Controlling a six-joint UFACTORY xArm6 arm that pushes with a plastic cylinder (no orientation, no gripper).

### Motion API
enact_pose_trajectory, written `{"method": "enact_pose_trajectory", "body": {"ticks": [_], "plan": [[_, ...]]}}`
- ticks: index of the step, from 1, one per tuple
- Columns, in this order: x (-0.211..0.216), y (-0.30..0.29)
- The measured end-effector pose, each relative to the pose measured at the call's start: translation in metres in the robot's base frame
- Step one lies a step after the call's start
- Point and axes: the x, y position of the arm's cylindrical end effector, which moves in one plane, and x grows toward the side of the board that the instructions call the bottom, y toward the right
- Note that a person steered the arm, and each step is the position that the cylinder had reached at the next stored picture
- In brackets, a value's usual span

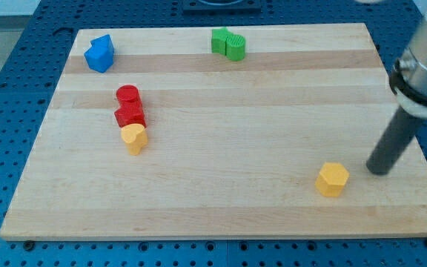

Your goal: Slide the yellow hexagon towards the bottom center

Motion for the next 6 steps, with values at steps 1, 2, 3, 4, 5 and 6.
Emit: {"method": "enact_pose_trajectory", "body": {"ticks": [1, 2, 3, 4, 5, 6], "plan": [[0.006, 0.000], [0.006, -0.007], [0.006, -0.030], [0.006, -0.059], [0.006, -0.081], [0.006, -0.100]]}}
